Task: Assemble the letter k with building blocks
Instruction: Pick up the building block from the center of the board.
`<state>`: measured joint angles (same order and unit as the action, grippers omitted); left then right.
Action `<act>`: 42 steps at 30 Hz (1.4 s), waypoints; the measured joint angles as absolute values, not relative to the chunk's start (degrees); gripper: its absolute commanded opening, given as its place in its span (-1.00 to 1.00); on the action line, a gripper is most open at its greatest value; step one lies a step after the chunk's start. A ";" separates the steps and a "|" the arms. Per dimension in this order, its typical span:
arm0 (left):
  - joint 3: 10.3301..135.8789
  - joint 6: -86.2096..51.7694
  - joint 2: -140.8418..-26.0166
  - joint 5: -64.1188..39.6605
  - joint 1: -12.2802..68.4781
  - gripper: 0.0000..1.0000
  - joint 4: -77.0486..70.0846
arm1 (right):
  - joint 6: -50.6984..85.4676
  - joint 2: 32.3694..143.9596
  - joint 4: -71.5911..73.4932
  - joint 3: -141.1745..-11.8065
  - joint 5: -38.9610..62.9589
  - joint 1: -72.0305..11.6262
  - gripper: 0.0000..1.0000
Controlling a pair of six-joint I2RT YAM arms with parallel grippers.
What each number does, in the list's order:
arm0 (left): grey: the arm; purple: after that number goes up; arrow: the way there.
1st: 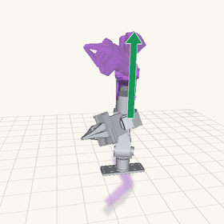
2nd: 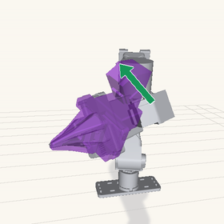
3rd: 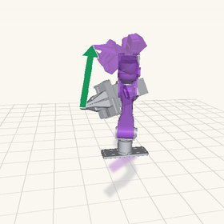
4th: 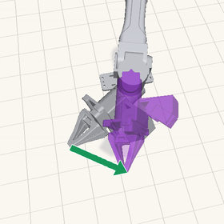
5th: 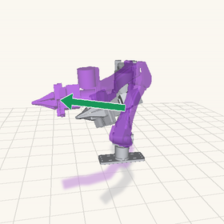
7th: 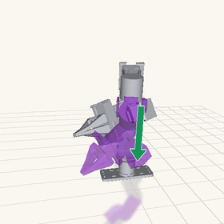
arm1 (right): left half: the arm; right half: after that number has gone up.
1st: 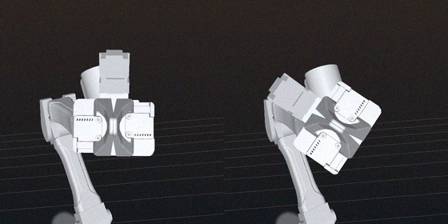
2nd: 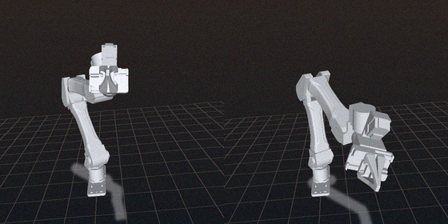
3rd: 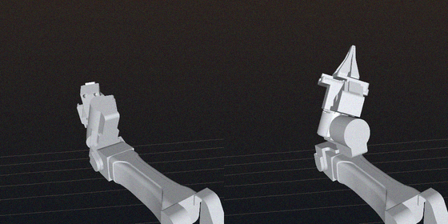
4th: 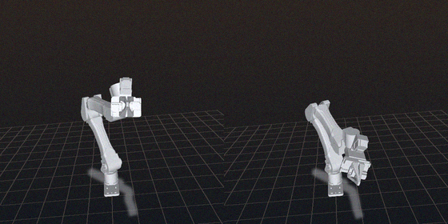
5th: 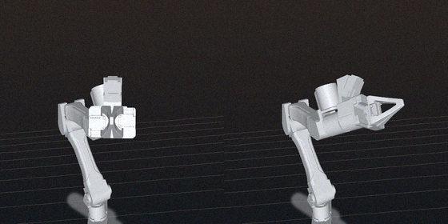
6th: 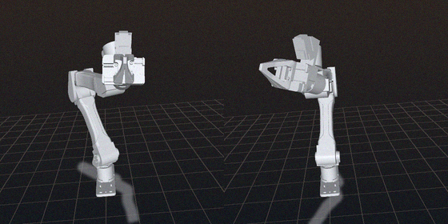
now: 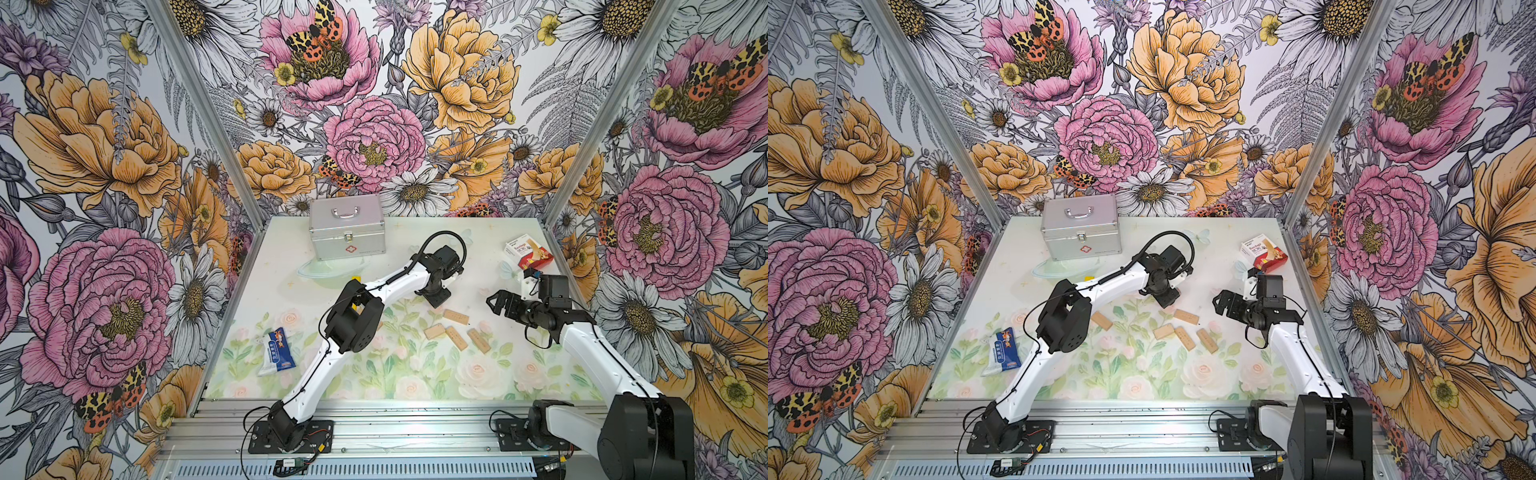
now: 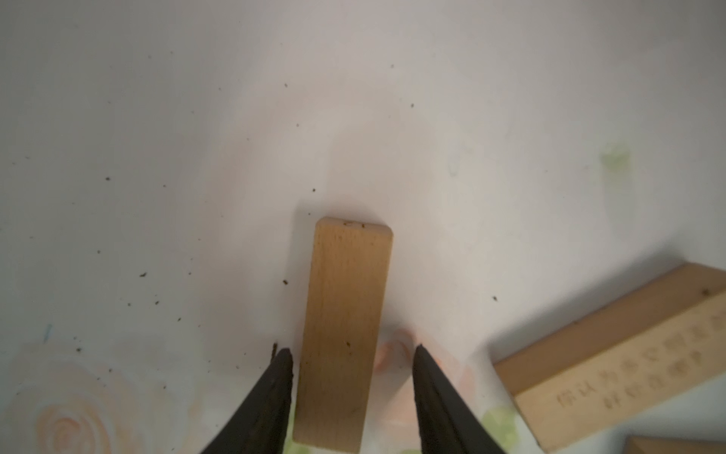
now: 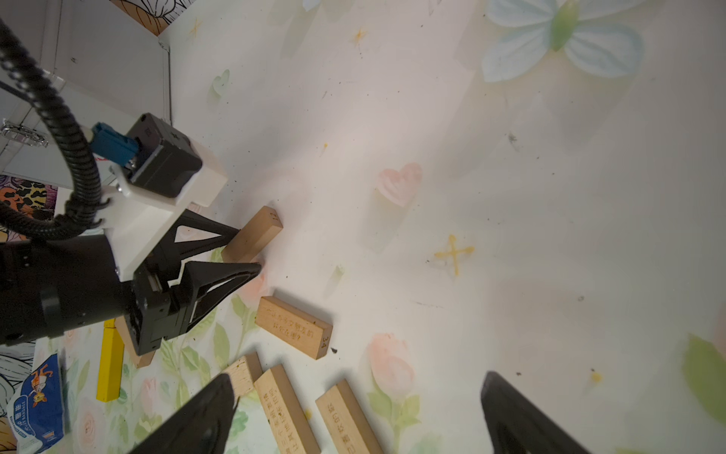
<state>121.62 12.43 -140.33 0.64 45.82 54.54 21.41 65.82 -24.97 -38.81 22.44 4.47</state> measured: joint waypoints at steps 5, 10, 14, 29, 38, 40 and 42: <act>121.62 12.40 -140.33 0.32 45.82 -0.12 54.78 | 21.41 65.82 -24.95 -38.81 22.81 4.58 0.99; 121.62 12.40 -140.33 -0.32 45.60 -0.19 55.18 | 21.41 65.82 -24.95 -38.81 22.81 4.58 0.99; 121.62 12.25 -140.33 -0.75 45.34 -0.29 55.33 | 21.41 65.82 -24.95 -38.81 22.81 4.58 0.99; 121.69 10.85 -140.33 -2.13 44.58 -0.61 55.42 | 21.39 65.84 -24.93 -38.79 22.94 4.58 0.99; 122.10 8.97 -140.33 -3.75 43.72 -0.67 55.64 | 21.41 66.52 -24.75 -38.79 23.88 4.58 0.99; 122.87 7.79 -140.33 -4.16 43.29 -0.70 55.75 | 21.41 66.54 -24.73 -38.79 23.88 4.58 0.99; 123.68 6.50 -140.33 -4.58 42.81 -0.71 55.75 | 21.41 66.54 -24.73 -38.79 23.88 4.58 0.98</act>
